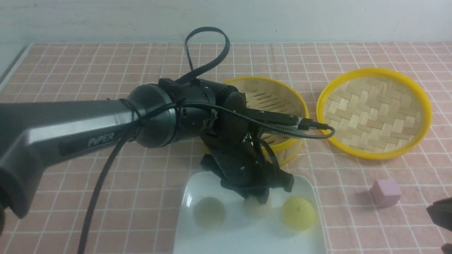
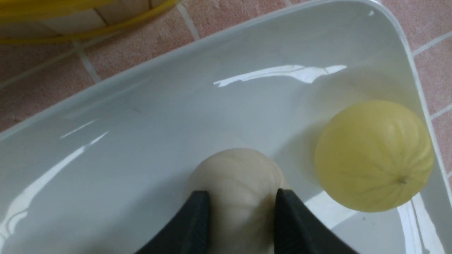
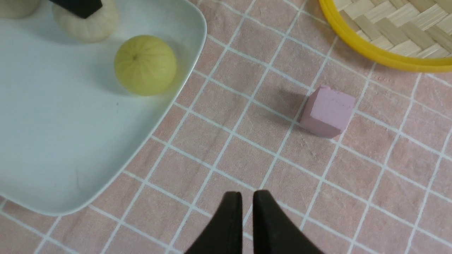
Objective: Put the steamed buns into the plate on the pink tablecloth.
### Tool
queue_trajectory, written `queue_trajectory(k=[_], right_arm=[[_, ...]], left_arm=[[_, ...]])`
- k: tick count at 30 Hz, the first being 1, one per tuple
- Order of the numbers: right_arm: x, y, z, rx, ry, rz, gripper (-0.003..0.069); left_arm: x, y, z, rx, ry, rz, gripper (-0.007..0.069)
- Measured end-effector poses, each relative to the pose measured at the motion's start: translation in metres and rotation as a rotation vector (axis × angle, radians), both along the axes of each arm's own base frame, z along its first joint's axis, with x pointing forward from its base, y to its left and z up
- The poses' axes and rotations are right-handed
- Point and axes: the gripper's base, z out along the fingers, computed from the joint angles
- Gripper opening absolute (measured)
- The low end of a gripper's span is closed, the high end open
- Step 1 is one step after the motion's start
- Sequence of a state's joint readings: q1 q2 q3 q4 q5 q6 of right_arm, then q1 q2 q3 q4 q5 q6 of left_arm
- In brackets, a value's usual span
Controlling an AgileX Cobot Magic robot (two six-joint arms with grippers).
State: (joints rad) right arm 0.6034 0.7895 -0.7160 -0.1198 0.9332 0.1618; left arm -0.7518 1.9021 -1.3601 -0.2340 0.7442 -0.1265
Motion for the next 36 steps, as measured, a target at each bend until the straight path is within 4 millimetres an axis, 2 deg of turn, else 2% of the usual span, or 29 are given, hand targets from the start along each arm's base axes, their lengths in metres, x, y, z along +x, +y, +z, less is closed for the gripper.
queue_trajectory(k=[5,8,10,15,19,23,27,36], right_arm=[[-0.020,-0.012,0.004,0.011,0.044,-0.026,0.0075],[-0.043,-0.029,0.011,0.046,0.028,-0.052,0.0076],[-0.061,-0.041,0.016,0.089,-0.022,-0.057,0.0077],[-0.088,-0.059,0.019,0.203,-0.180,-0.049,0.0083],[-0.088,-0.058,0.011,0.307,-0.332,-0.026,0.0072],[-0.071,-0.046,-0.009,0.375,-0.464,0.005,-0.0011],[-0.063,-0.041,-0.021,0.372,-0.544,0.026,-0.0015],[-0.062,-0.041,-0.020,0.359,-0.587,0.036,-0.0013]], left_arm=[[0.001,-0.001,0.007,0.015,0.003,-0.014,0.0322],[0.003,-0.002,0.013,0.015,0.002,-0.019,0.0324],[0.003,-0.003,0.015,0.015,0.004,-0.021,0.0324],[0.003,-0.002,0.015,0.022,0.009,-0.024,0.0324],[0.003,-0.002,0.015,0.022,0.009,-0.024,0.0324],[0.002,-0.002,0.015,0.024,0.012,-0.025,0.0324],[0.002,-0.002,0.015,0.028,0.017,-0.026,0.0324],[0.002,-0.002,0.015,0.030,0.020,-0.027,0.0323]])
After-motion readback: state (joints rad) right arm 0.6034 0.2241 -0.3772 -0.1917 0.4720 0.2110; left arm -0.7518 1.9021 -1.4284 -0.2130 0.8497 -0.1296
